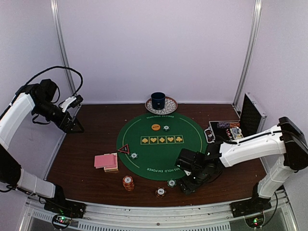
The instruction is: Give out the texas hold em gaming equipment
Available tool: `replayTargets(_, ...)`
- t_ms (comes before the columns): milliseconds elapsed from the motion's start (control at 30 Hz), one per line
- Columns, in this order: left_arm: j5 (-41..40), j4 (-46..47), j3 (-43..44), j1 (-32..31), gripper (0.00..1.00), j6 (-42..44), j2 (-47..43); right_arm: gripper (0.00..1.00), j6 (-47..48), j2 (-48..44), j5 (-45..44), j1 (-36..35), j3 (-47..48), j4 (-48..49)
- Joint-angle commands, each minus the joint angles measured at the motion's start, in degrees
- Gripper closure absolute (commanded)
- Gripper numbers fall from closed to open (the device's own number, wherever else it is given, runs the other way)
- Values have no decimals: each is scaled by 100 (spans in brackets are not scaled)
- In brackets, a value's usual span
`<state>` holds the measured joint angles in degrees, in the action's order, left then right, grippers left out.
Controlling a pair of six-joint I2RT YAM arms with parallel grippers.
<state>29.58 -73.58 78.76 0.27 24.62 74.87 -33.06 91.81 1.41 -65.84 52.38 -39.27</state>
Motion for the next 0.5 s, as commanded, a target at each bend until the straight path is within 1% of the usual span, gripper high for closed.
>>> replayTargets(0,65,-42,87,-9,2,87,-110,14,-108,39,28,-35,-196,217)
replayTargets(267,58,-40,104,-7,2,87,-78,27,-164,122,120,-48,-394,373)
replayTargets(467,32,-41,104,-9,3,94,-92,44,-179,83,81,-111,-376,243)
